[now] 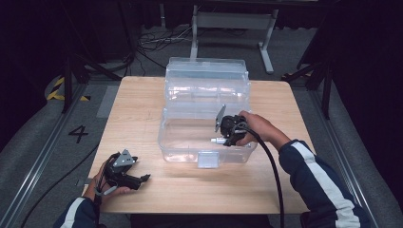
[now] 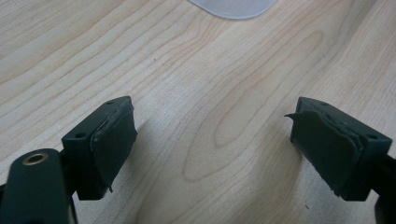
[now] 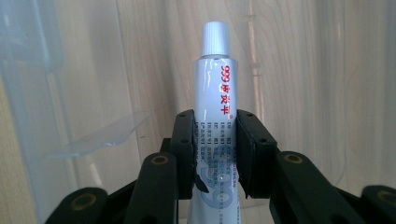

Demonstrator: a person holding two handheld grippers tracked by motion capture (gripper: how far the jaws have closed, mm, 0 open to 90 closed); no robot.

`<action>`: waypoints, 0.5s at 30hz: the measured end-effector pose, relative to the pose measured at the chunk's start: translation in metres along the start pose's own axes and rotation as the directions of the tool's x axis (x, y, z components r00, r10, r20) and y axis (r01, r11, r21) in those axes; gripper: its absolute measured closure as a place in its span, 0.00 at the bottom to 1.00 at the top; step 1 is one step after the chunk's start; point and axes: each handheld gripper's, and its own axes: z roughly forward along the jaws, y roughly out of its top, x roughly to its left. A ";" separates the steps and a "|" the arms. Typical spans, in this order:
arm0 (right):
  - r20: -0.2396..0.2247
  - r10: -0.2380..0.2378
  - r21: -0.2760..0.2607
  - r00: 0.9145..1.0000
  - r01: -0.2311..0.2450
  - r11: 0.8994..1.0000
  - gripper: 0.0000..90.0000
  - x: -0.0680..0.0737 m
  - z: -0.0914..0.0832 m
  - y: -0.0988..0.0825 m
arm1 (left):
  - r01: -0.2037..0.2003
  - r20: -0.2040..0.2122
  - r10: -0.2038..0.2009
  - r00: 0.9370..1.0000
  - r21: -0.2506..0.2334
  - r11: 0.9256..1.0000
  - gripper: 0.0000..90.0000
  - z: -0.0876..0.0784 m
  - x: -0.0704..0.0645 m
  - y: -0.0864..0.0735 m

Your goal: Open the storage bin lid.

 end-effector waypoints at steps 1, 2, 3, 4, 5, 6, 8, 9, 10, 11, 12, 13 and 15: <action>-0.001 0.001 0.002 1.000 -0.001 1.000 0.79 0.001 0.000 0.001 | 0.001 0.001 -0.001 1.000 0.000 1.000 0.16 0.000 0.000 0.000; -0.001 0.001 0.002 1.000 -0.001 1.000 0.79 0.001 0.000 0.001 | 0.001 0.001 -0.001 1.000 0.000 1.000 0.16 0.000 0.000 0.000; -0.001 -0.002 0.004 1.000 0.002 1.000 0.79 0.002 0.002 0.001 | 0.002 0.001 -0.002 1.000 0.000 1.000 0.16 0.000 0.000 0.000; 0.003 -0.004 0.006 1.000 0.004 1.000 0.79 0.001 0.002 0.002 | 0.001 0.001 -0.001 1.000 0.000 1.000 0.16 0.000 0.000 0.000; -0.001 -0.002 0.006 1.000 0.002 1.000 0.79 0.001 0.003 0.002 | 0.001 0.000 -0.001 1.000 0.000 1.000 0.16 0.000 0.000 0.000; -0.003 -0.004 0.009 1.000 0.004 1.000 0.79 0.001 0.004 0.001 | 0.001 0.000 -0.001 1.000 0.000 1.000 0.16 0.000 0.000 0.000; -0.009 0.003 0.012 1.000 -0.003 1.000 0.79 0.000 0.006 0.000 | 0.001 0.000 -0.001 1.000 0.000 1.000 0.16 0.000 0.000 0.000; -0.010 -0.001 0.024 1.000 0.001 1.000 0.79 0.000 0.006 0.000 | -0.003 -0.002 0.003 1.000 0.001 1.000 0.16 0.000 0.000 0.000; -0.010 -0.002 0.028 1.000 0.002 1.000 0.79 0.000 0.007 -0.001 | -0.002 -0.002 0.002 1.000 0.000 1.000 0.16 0.000 0.000 0.000; -0.013 -0.001 0.029 1.000 0.002 1.000 0.79 0.001 0.007 -0.001 | -0.002 -0.001 0.002 1.000 0.001 1.000 0.16 0.000 0.000 0.000; -0.014 0.000 0.028 1.000 0.000 1.000 0.79 0.001 0.008 -0.002 | -0.001 -0.001 0.001 1.000 0.000 1.000 0.16 0.000 0.000 0.000; -0.015 -0.001 0.027 1.000 0.001 1.000 0.79 0.001 0.008 -0.002 | 0.000 -0.002 0.000 1.000 0.000 1.000 0.16 0.000 0.000 0.000; -0.020 -0.001 0.027 1.000 0.002 1.000 0.78 0.002 0.008 -0.003 | 0.000 -0.002 0.000 1.000 0.000 1.000 0.16 0.000 0.000 0.000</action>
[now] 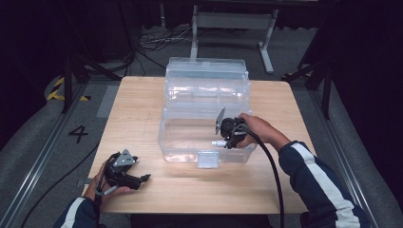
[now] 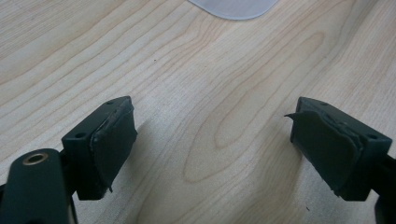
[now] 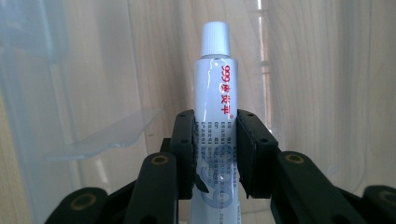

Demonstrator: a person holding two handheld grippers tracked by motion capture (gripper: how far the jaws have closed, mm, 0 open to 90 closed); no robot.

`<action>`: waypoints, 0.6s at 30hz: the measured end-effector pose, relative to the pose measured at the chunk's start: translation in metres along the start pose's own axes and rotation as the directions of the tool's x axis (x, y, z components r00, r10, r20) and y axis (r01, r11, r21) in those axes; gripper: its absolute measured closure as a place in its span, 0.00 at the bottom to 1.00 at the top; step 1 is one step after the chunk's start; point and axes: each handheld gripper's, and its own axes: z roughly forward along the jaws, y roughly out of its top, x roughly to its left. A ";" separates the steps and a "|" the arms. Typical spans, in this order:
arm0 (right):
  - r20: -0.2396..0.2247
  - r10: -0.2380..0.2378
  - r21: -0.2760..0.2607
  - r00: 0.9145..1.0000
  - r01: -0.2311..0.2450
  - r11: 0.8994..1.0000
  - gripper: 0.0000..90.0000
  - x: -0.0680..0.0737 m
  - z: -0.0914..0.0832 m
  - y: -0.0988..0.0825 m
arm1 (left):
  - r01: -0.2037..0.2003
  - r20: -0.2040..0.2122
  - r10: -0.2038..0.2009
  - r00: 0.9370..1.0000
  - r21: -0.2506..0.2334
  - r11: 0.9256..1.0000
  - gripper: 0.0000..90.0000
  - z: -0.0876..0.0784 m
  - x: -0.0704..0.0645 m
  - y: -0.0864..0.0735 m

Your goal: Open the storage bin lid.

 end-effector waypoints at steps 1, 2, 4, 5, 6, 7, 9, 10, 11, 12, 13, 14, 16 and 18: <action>-0.004 0.005 -0.010 1.000 -0.005 1.000 0.78 0.000 0.000 -0.001 | 0.000 0.000 0.000 1.000 0.000 1.000 0.16 0.000 0.000 0.000; -0.003 0.007 -0.012 1.000 -0.007 1.000 0.78 0.000 0.000 -0.002 | -0.001 -0.001 0.001 1.000 0.000 1.000 0.16 0.000 0.000 0.000; -0.006 0.007 -0.013 1.000 -0.007 1.000 0.77 0.000 0.000 -0.003 | 0.000 0.000 0.000 1.000 0.000 1.000 0.16 0.000 0.000 0.000; -0.006 0.007 -0.013 1.000 -0.007 1.000 0.77 0.000 0.000 -0.003 | 0.000 0.000 0.000 1.000 0.000 1.000 0.16 0.000 0.000 0.000; -0.004 0.019 -0.017 1.000 -0.019 1.000 0.76 0.000 -0.002 -0.004 | 0.000 -0.001 0.000 1.000 0.000 1.000 0.16 0.000 0.000 0.000; -0.002 0.024 -0.036 1.000 -0.025 0.999 0.76 -0.001 -0.004 -0.006 | 0.000 -0.001 0.000 1.000 0.000 1.000 0.16 0.000 0.000 0.000; 0.008 0.027 -0.040 1.000 -0.027 0.999 0.76 -0.001 -0.006 -0.008 | -0.002 -0.002 0.002 1.000 0.001 1.000 0.16 0.000 0.000 0.000; 0.011 0.030 -0.051 0.999 -0.030 0.998 0.75 -0.001 -0.008 -0.010 | -0.005 -0.003 0.005 1.000 0.001 1.000 0.16 0.000 0.000 0.000; 0.013 0.033 -0.056 0.999 -0.032 0.998 0.75 -0.001 -0.011 -0.011 | -0.005 -0.003 0.005 1.000 0.001 1.000 0.16 0.000 0.000 0.000; 0.016 0.041 -0.071 0.999 -0.040 0.997 0.75 0.000 -0.014 -0.012 | -0.005 -0.003 0.005 1.000 0.001 1.000 0.16 0.000 0.000 0.000; 0.025 0.041 -0.087 0.999 -0.038 0.995 0.75 0.000 -0.016 -0.014 | -0.005 -0.003 0.005 1.000 0.001 1.000 0.16 0.000 0.000 0.000; 0.028 0.046 -0.096 0.999 -0.043 0.994 0.74 0.000 -0.019 -0.015 | -0.002 -0.002 0.002 1.000 0.000 1.000 0.16 0.000 0.000 0.000; 0.031 0.044 -0.104 0.999 -0.040 0.994 0.74 0.000 -0.020 -0.016 | -0.007 -0.004 0.007 1.000 0.002 1.000 0.16 0.000 0.000 0.000; 0.038 0.058 -0.140 0.998 -0.052 0.989 0.73 0.002 -0.026 -0.019 | -0.001 -0.001 0.001 1.000 0.005 1.000 0.16 0.000 0.000 0.001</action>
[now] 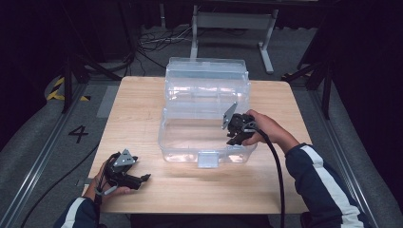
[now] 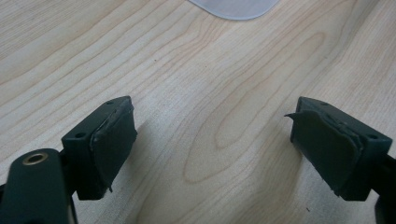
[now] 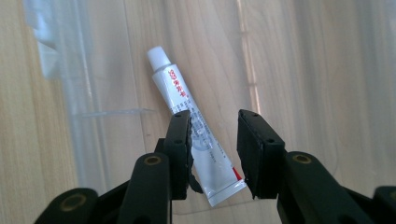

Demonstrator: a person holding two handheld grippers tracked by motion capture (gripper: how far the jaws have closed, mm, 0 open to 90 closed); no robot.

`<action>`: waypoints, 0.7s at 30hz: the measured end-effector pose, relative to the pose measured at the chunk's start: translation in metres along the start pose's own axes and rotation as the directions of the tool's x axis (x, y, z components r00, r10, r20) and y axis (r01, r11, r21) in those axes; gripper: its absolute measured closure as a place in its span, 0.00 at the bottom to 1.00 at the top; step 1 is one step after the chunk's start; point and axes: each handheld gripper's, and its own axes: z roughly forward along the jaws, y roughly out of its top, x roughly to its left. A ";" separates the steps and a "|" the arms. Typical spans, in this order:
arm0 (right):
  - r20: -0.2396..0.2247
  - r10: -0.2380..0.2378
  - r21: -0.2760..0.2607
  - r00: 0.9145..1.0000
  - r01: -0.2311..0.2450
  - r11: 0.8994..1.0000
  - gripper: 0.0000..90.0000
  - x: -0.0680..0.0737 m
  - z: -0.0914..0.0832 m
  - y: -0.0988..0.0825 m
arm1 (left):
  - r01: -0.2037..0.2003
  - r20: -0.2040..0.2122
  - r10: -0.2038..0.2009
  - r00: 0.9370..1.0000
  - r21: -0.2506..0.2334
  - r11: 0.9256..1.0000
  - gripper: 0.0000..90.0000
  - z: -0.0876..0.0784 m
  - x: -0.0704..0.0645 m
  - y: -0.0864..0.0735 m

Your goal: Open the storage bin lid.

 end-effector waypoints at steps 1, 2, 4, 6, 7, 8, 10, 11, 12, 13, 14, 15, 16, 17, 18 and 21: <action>0.008 0.003 -0.018 1.000 -0.003 1.000 0.73 0.000 -0.003 -0.001 | 0.000 0.000 0.000 1.000 0.002 1.000 0.16 0.000 0.000 0.000; 0.013 0.004 -0.040 1.000 -0.004 0.999 0.73 0.001 -0.006 -0.004 | -0.001 -0.001 0.001 1.000 0.005 1.000 0.16 0.000 0.000 0.001; 0.028 0.007 -0.076 1.000 -0.005 0.997 0.72 0.001 -0.012 -0.007 | 0.004 -0.003 -0.004 1.000 0.015 1.000 0.16 0.000 0.000 0.002; 0.043 0.011 -0.116 0.999 -0.006 0.993 0.72 0.001 -0.020 -0.011 | 0.008 -0.008 -0.007 1.000 0.028 1.000 0.16 0.000 -0.001 0.004; 0.051 0.017 -0.136 0.999 -0.010 0.991 0.72 0.002 -0.022 -0.012 | 0.009 -0.012 -0.008 1.000 0.036 0.999 0.16 0.000 -0.002 0.004; 0.056 0.021 -0.153 0.998 -0.012 0.988 0.71 0.002 -0.025 -0.014 | 0.012 -0.014 -0.012 1.000 0.036 0.999 0.17 0.000 -0.002 0.005; 0.064 0.028 -0.175 0.998 -0.017 0.984 0.71 0.001 -0.029 -0.016 | 0.008 -0.018 -0.007 1.000 0.041 0.999 0.18 0.000 -0.003 0.006; 0.074 0.036 -0.192 0.997 -0.021 0.981 0.70 0.002 -0.032 -0.019 | 0.016 -0.014 -0.015 1.000 0.043 0.999 0.18 0.001 -0.004 0.007; 0.083 0.046 -0.209 0.996 -0.027 0.978 0.70 0.001 -0.036 -0.021 | 0.007 -0.019 -0.007 1.000 0.042 0.999 0.19 0.001 -0.005 0.009; 0.087 0.055 -0.223 0.995 -0.034 0.974 0.70 0.001 -0.039 -0.023 | 0.001 -0.018 -0.001 1.000 0.041 0.999 0.20 0.001 -0.006 0.010; 0.096 0.059 -0.247 0.994 -0.034 0.968 0.70 0.001 -0.043 -0.026 | 0.001 -0.017 0.000 1.000 0.039 0.999 0.21 0.001 -0.007 0.012; 0.096 0.059 -0.247 0.994 -0.034 0.968 0.70 0.001 -0.043 -0.026 | -0.001 -0.017 0.001 1.000 0.030 1.000 0.21 0.000 -0.008 0.014; 0.104 0.070 -0.280 0.992 -0.038 0.959 0.68 0.000 -0.048 -0.030 | -0.008 -0.017 0.008 1.000 0.015 1.000 0.21 -0.002 -0.010 0.017; 0.104 0.070 -0.280 0.992 -0.038 0.959 0.68 0.000 -0.048 -0.030 | -0.010 -0.018 0.010 1.000 0.003 1.000 0.21 -0.003 -0.012 0.019; 0.111 0.071 -0.288 0.991 -0.037 0.957 0.68 0.000 -0.050 -0.031 | -0.026 -0.025 0.025 0.999 -0.012 1.000 0.22 -0.006 -0.014 0.023; 0.153 0.095 -0.341 0.984 -0.037 0.939 0.66 -0.001 -0.059 -0.036 | -0.039 -0.023 0.038 0.999 -0.045 0.998 0.25 -0.011 -0.018 0.032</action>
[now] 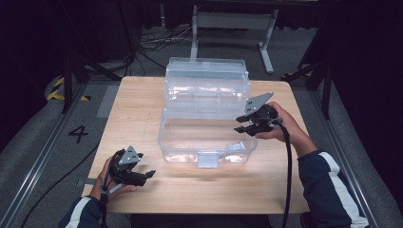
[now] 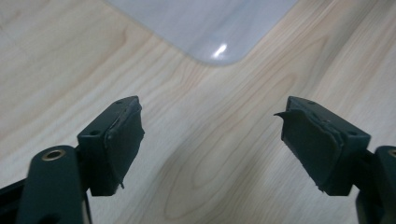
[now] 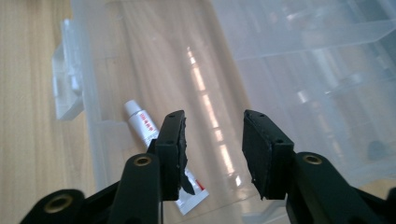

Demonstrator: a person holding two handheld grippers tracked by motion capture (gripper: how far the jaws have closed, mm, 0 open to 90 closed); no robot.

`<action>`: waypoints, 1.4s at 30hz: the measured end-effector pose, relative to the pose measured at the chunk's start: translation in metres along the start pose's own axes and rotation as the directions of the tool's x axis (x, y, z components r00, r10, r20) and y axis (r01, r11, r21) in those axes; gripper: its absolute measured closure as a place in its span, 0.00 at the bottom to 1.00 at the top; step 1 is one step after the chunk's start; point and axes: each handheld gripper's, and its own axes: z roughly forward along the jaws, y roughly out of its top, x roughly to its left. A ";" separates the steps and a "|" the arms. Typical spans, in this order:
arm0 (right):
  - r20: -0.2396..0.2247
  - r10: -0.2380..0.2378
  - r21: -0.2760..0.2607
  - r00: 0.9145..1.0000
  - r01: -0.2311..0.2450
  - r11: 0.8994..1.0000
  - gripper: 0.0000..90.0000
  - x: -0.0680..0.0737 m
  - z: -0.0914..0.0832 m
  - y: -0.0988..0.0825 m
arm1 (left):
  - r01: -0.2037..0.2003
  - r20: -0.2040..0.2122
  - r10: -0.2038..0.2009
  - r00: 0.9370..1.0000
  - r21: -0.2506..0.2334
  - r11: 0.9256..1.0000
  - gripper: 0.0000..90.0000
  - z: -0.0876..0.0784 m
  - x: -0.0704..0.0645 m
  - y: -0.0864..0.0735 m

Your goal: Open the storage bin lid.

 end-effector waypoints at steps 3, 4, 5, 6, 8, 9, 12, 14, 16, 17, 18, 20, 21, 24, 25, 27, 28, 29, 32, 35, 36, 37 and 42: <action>0.040 0.010 -0.046 0.999 -0.008 0.999 0.65 -0.003 -0.008 0.001 | -0.018 -0.004 0.018 1.000 -0.025 1.000 0.26 -0.005 -0.002 0.011; 0.053 0.015 -0.064 0.998 -0.012 0.998 0.64 -0.004 -0.011 0.002 | -0.031 -0.009 0.031 0.999 -0.035 0.999 0.26 -0.008 -0.003 0.015; 0.062 0.021 -0.084 0.998 -0.015 0.996 0.64 -0.005 -0.015 0.003 | -0.034 -0.003 0.034 0.999 -0.046 0.998 0.26 -0.011 -0.004 0.020; 0.073 0.024 -0.104 0.997 -0.017 0.994 0.63 -0.006 -0.018 0.004 | -0.034 -0.003 0.034 0.999 -0.046 0.998 0.27 -0.011 -0.004 0.020; 0.092 0.026 -0.120 0.995 -0.014 0.993 0.63 -0.007 -0.020 0.005 | -0.049 -0.005 0.048 0.999 -0.067 0.997 0.27 -0.014 -0.006 0.030; 0.110 0.033 -0.140 0.993 -0.018 0.990 0.62 -0.012 -0.024 0.009 | -0.059 0.000 0.059 0.998 -0.076 0.995 0.27 -0.016 -0.009 0.037; 0.136 0.035 -0.144 0.990 -0.015 0.989 0.62 -0.015 -0.025 0.012 | -0.084 0.005 0.085 0.996 -0.072 0.994 0.29 -0.016 -0.012 0.044; 0.139 0.043 -0.156 0.989 -0.021 0.988 0.62 -0.020 -0.027 0.015 | -0.100 0.001 0.100 0.995 -0.068 0.993 0.29 -0.016 -0.015 0.048; 0.154 0.048 -0.164 0.987 -0.023 0.986 0.61 -0.025 -0.029 0.018 | -0.111 0.004 0.112 0.994 -0.074 0.991 0.30 -0.015 -0.016 0.052; 0.154 0.051 -0.170 0.987 -0.024 0.985 0.61 -0.027 -0.029 0.019 | -0.112 0.009 0.113 0.994 -0.079 0.991 0.30 -0.015 -0.016 0.054; 0.162 0.051 -0.176 0.986 -0.022 0.984 0.61 -0.030 -0.030 0.020 | -0.117 0.010 0.119 0.993 -0.081 0.990 0.30 -0.015 -0.016 0.057; 0.164 0.067 -0.188 0.984 -0.035 0.982 0.60 -0.038 -0.030 0.024 | -0.127 0.011 0.128 0.992 -0.087 0.988 0.30 -0.015 -0.017 0.062; 0.169 0.068 -0.184 0.983 -0.036 0.982 0.60 -0.041 -0.029 0.025 | -0.125 0.020 0.127 0.992 -0.094 0.988 0.31 -0.015 -0.018 0.064; 0.180 0.084 -0.158 0.980 -0.055 0.986 0.58 -0.053 -0.025 0.029 | -0.148 0.023 0.151 0.988 -0.094 0.985 0.31 -0.011 -0.020 0.072; 0.182 0.092 -0.157 0.979 -0.064 0.986 0.58 -0.056 -0.023 0.030 | -0.156 0.014 0.158 0.987 -0.094 0.983 0.28 -0.011 -0.021 0.074; 0.189 0.094 -0.147 0.978 -0.067 0.987 0.57 -0.063 -0.019 0.032 | -0.151 0.031 0.155 0.987 -0.105 0.983 0.33 -0.009 -0.020 0.078; 0.189 0.092 -0.135 0.978 -0.067 0.989 0.57 -0.067 -0.016 0.033 | -0.159 0.026 0.162 0.986 -0.105 0.982 0.33 -0.008 -0.021 0.080; 0.187 0.102 -0.130 0.977 -0.078 0.988 0.57 -0.070 -0.013 0.034 | -0.168 0.032 0.172 0.985 -0.104 0.980 0.33 -0.007 -0.022 0.082; 0.182 0.119 -0.118 0.976 -0.099 0.988 0.57 -0.079 -0.004 0.036 | -0.186 0.046 0.190 0.981 -0.093 0.978 0.34 -0.004 -0.024 0.086; 0.183 0.107 -0.097 0.977 -0.090 0.991 0.57 -0.081 0.003 0.038 | -0.193 0.059 0.198 0.978 -0.085 0.978 0.35 0.004 -0.025 0.090; 0.176 0.108 -0.089 0.978 -0.094 0.992 0.58 -0.082 0.006 0.038 | -0.199 0.064 0.203 0.977 -0.075 0.977 0.36 0.007 -0.025 0.091; 0.170 0.116 -0.083 0.979 -0.103 0.991 0.58 -0.084 0.009 0.039 | -0.198 0.070 0.204 0.977 -0.074 0.977 0.37 0.011 -0.025 0.092; 0.157 0.133 -0.073 0.979 -0.123 0.990 0.68 -0.090 0.020 0.042 | -0.218 0.092 0.222 0.971 -0.056 0.974 0.48 0.022 -0.024 0.100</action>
